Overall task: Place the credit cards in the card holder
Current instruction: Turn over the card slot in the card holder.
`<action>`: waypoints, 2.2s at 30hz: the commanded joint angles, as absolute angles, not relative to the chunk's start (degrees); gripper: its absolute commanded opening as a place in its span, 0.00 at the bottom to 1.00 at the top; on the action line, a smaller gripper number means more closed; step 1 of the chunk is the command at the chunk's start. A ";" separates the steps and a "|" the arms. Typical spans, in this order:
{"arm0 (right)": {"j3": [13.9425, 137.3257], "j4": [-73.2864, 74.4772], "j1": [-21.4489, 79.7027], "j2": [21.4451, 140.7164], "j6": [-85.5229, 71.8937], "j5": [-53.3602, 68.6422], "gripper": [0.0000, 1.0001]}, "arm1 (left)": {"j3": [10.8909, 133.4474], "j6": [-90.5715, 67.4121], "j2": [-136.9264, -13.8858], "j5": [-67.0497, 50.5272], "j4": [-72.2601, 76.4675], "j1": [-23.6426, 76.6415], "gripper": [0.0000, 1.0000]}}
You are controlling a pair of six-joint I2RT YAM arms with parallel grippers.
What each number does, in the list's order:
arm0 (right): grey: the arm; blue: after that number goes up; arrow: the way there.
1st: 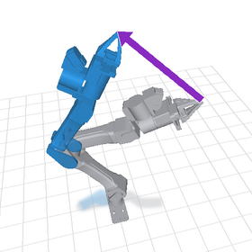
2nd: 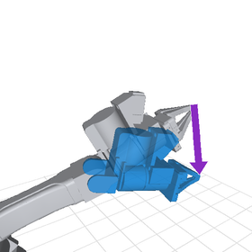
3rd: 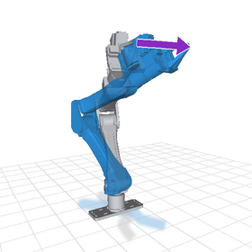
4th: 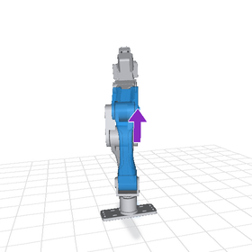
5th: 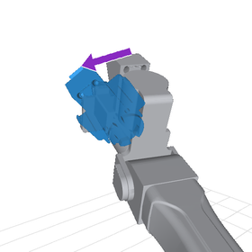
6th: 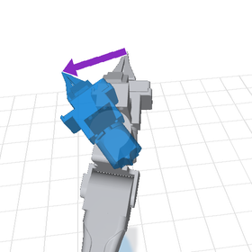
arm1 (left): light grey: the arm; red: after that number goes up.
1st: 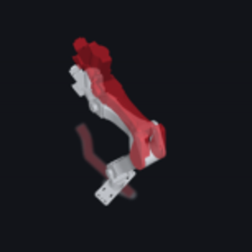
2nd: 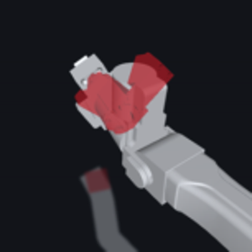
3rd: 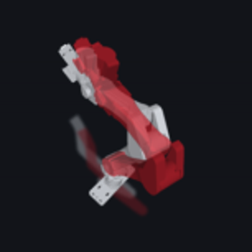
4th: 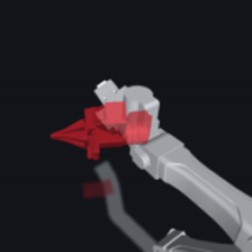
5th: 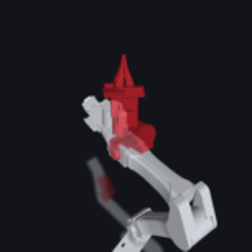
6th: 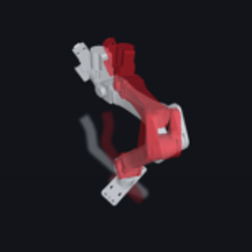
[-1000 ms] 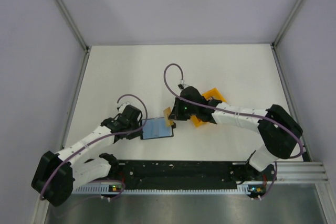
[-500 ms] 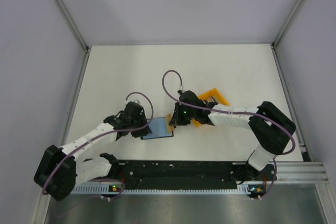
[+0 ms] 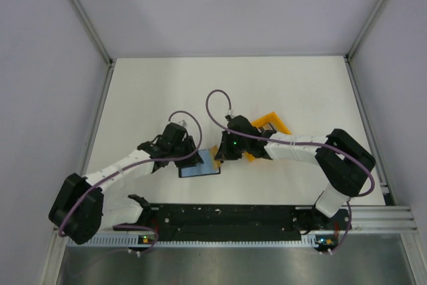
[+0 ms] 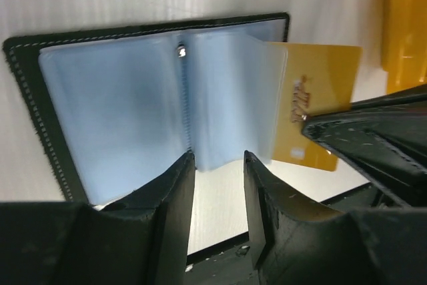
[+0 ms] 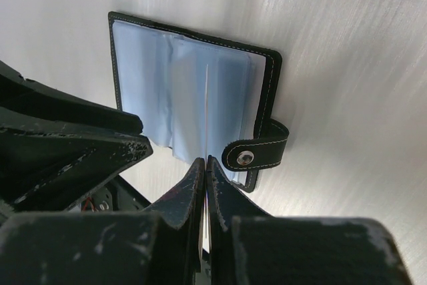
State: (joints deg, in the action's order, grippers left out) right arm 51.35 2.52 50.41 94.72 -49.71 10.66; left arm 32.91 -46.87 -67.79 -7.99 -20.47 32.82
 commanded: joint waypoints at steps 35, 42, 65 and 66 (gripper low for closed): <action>50.80 4.31 50.71 95.89 -51.50 6.94 0.00 | 26.99 -49.66 -64.42 7.39 -29.10 32.87 0.34; 51.15 1.94 50.98 95.45 -51.68 8.79 0.00 | 26.72 -49.31 -64.34 6.94 -28.39 32.87 0.31; 62.57 1.56 55.99 100.80 -49.40 12.13 0.00 | 28.39 -49.57 -61.35 7.99 -30.23 32.78 0.30; 63.10 2.28 55.99 101.42 -49.13 12.13 0.00 | 28.65 -49.92 -60.83 8.87 -31.19 32.87 0.31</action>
